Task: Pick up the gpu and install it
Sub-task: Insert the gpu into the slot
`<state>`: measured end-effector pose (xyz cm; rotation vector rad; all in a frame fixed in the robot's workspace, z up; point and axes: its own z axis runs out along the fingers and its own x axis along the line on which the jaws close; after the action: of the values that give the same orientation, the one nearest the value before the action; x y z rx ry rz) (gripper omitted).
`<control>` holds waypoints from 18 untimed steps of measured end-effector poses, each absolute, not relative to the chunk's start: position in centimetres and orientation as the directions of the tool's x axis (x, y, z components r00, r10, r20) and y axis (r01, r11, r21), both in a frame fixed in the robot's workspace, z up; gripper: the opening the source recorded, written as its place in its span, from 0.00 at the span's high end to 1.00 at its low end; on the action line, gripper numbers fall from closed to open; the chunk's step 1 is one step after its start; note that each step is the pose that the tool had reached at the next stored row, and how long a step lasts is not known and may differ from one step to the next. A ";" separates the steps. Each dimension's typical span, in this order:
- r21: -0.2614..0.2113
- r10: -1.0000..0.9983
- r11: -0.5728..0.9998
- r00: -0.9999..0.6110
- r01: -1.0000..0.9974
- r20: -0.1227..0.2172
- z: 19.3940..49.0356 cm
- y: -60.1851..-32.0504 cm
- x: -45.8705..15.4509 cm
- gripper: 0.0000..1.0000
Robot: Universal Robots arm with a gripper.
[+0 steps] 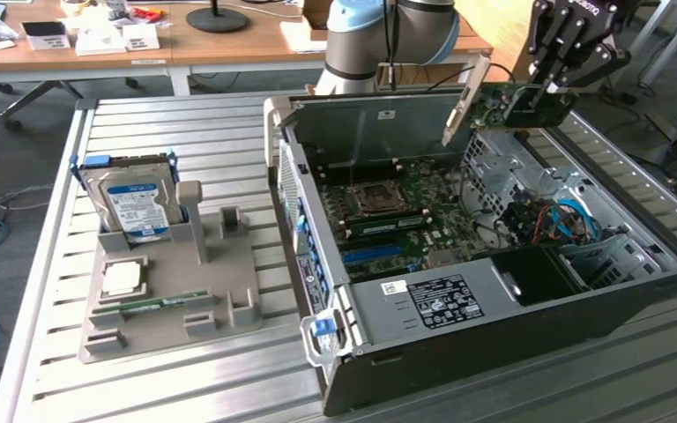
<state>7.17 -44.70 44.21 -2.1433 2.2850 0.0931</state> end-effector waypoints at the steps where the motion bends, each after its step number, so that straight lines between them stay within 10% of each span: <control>1: 0.038 -0.997 0.063 -0.065 -0.997 -0.046 44.2 -44.7 7.0 0.73; 18: 0.038 -0.997 0.063 -0.065 -0.997 -0.046 44.2 -44.7 6.6 0.73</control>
<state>6.57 -44.71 44.20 -2.1429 2.2854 0.0931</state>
